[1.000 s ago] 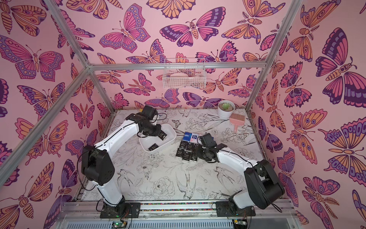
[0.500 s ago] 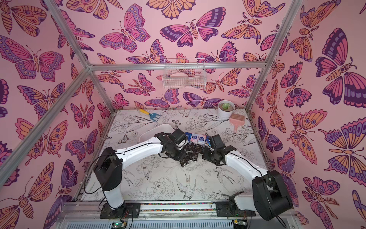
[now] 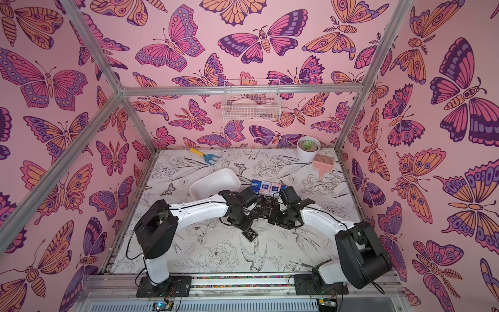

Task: Take the pocket tissues out of the storage box
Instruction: Place the pocket tissues at the center of the board, then pick up the pocket tissues from the center of the board.

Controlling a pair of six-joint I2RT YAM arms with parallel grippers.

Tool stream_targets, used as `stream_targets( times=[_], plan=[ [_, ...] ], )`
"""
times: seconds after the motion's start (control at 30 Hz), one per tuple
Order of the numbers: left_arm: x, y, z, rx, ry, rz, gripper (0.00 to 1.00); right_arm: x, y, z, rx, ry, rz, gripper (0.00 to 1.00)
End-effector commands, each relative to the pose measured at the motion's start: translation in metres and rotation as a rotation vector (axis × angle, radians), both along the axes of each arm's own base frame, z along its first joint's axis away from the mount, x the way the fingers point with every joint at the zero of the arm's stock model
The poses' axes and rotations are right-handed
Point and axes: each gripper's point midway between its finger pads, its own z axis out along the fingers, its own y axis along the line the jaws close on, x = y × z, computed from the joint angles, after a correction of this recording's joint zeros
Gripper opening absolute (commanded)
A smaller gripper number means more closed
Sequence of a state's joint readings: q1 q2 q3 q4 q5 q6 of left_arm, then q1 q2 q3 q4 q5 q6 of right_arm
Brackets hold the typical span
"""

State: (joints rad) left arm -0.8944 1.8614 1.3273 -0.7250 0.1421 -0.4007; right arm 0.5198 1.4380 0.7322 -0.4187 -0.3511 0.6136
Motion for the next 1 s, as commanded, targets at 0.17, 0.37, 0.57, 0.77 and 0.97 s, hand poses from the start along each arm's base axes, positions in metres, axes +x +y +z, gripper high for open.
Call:
stream_targets(
  times=[0.17, 0.37, 0.57, 0.77, 0.97],
  plan=[
    [0.033, 0.046, 0.054, -0.103, -0.093, 0.191, 0.37, -0.003, 0.063, 0.021, 0.112, -0.051, 0.220, 0.56],
    [0.043, 0.083, 0.064, -0.118, -0.118, 0.284, 0.38, -0.007, 0.074, 0.009, 0.070, -0.036, 0.304, 0.56],
    [0.047, 0.108, 0.064, -0.114, -0.129, 0.348, 0.38, -0.021, 0.084, 0.004, 0.038, -0.017, 0.405, 0.54],
    [0.050, 0.122, 0.065, -0.113, -0.140, 0.380, 0.38, -0.035, 0.085, -0.007, -0.012, 0.008, 0.468, 0.51],
    [0.051, 0.126, 0.066, -0.114, -0.146, 0.390, 0.38, -0.040, 0.082, -0.015, -0.031, 0.021, 0.469, 0.43]
  ],
)
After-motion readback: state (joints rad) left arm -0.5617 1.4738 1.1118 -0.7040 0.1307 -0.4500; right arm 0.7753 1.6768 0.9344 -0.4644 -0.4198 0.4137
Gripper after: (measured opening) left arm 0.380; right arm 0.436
